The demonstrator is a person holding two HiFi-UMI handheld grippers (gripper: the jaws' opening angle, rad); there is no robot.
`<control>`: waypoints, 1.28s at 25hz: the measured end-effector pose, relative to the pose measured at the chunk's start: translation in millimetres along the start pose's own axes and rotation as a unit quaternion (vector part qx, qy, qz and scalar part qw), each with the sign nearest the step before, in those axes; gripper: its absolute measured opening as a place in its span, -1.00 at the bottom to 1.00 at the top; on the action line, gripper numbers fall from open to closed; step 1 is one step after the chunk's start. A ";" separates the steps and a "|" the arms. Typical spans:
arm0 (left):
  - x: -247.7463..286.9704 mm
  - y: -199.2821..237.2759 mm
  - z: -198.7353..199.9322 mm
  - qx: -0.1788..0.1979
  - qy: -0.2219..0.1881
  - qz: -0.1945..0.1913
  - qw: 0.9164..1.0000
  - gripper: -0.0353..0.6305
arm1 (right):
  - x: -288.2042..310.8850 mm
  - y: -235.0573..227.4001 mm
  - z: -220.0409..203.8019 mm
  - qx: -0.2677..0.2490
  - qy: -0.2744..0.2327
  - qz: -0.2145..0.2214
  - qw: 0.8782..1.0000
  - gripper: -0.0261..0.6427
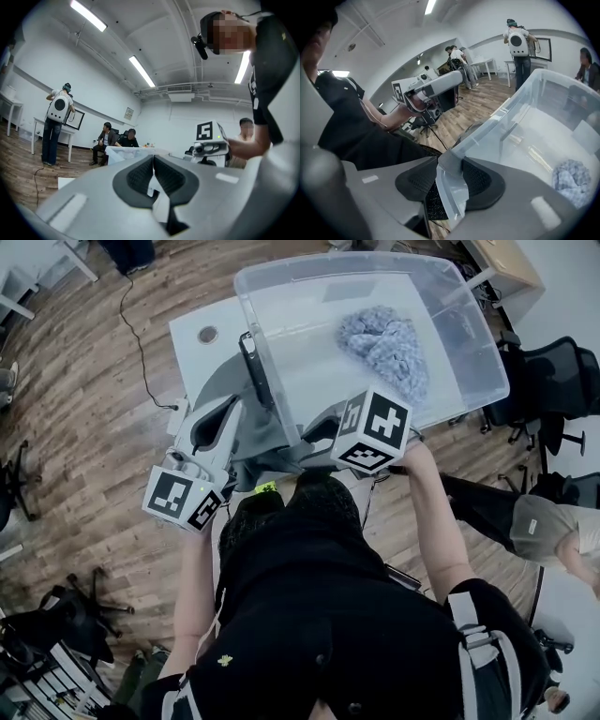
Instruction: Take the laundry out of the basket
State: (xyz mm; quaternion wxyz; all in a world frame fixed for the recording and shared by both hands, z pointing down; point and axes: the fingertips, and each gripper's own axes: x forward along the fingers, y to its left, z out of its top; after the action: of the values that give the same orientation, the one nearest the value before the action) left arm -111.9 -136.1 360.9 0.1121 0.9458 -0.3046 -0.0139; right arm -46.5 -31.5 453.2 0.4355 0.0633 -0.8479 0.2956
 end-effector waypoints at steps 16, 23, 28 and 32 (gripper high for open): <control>-11.0 -8.1 13.3 0.020 -0.012 -0.023 0.999 -0.86 | -54.8 -6.9 62.4 -0.026 -0.168 -0.162 0.972 -0.88; -27.0 3.0 39.1 0.046 -0.036 -0.008 0.998 -0.86 | -96.8 12.9 128.2 -0.077 -0.309 -0.194 0.928 -0.88; -41.5 6.5 54.9 0.064 -0.055 0.006 0.996 -0.86 | -124.8 46.3 170.9 -0.149 -0.398 -0.209 0.881 -0.88; -53.3 10.7 66.1 0.074 -0.065 0.018 0.995 -0.86 | -152.9 74.6 200.5 -0.184 -0.469 -0.209 0.838 -0.88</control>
State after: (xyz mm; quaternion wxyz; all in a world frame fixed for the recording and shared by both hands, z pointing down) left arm -167.8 -127.1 296.6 0.0216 0.9431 -0.3280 -0.0503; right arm -120.6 -105.1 211.9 0.0404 0.2885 -0.9562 -0.0293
